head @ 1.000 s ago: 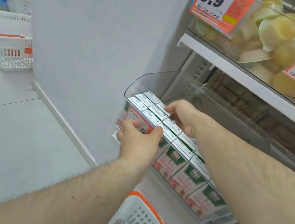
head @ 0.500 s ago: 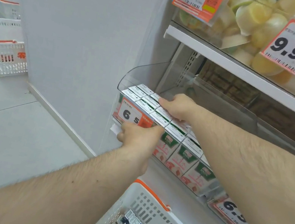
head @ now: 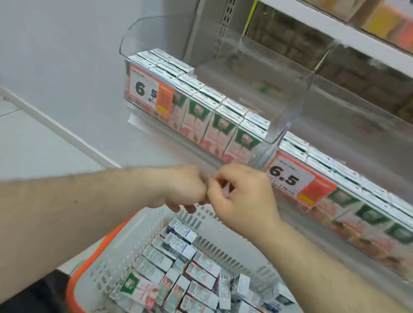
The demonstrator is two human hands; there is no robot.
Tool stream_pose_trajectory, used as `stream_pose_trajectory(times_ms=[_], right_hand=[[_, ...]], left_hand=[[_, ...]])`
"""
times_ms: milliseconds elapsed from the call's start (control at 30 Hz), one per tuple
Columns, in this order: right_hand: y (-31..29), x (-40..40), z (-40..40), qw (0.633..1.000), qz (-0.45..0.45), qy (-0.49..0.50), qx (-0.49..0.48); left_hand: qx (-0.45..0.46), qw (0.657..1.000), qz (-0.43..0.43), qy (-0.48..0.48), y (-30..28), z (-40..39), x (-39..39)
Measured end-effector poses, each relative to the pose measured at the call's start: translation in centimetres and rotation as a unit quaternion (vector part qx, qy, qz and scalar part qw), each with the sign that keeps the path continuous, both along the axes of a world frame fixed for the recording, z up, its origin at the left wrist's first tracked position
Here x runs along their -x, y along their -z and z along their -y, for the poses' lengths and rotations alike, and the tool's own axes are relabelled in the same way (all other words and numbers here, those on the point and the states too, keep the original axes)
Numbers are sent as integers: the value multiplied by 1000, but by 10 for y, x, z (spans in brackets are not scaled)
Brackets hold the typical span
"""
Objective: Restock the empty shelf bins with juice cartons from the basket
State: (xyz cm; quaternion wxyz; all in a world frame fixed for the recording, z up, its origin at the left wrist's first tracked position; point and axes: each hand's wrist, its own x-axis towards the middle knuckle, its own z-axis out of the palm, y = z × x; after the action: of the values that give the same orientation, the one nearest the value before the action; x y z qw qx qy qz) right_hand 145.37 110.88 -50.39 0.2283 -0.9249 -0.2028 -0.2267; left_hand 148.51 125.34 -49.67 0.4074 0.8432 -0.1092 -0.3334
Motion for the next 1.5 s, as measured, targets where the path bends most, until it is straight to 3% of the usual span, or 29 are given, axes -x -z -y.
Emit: stream_pose_trajectory(times_ms=[200,333,467,533,633,733,900,1067,1167,1233,1300,1367,1500], right_hand=[[80,39,26,967,-215,119,-68],[125,54,38,922,-368,113,45],[164,64,43,788,-554,39,264],[179,66,46,752,-595,19,283],[196,62,45,764,-608,25,213],[214,47,41,779,-614,43,118],[253,25,23,805,-577,137,-14],[285,8,3,797,-542,228,-136],[293,2,3,821,-500,240,-136],[288,6,8,836,-477,229,-144],[274,14,16,855,-452,206,-150],[251,23,31,872,-434,167,-153],[188,44,70,892,-412,135,-123]], left_hand=[[-105,992,64,20,41,0,13],[-176,978,86,76,73,0,22],[-275,949,6,155,121,4,23],[-317,940,-50,118,149,7,25],[-384,919,-61,62,197,7,40],[-449,890,-42,69,238,7,57],[-422,903,-79,9,268,10,60],[-426,901,-74,-33,281,11,59],[-361,919,-113,-113,278,9,54],[-223,922,-196,-247,274,4,48],[-58,892,-278,-351,263,2,43],[49,851,-347,-392,248,2,40],[188,821,-406,-355,211,16,36]])
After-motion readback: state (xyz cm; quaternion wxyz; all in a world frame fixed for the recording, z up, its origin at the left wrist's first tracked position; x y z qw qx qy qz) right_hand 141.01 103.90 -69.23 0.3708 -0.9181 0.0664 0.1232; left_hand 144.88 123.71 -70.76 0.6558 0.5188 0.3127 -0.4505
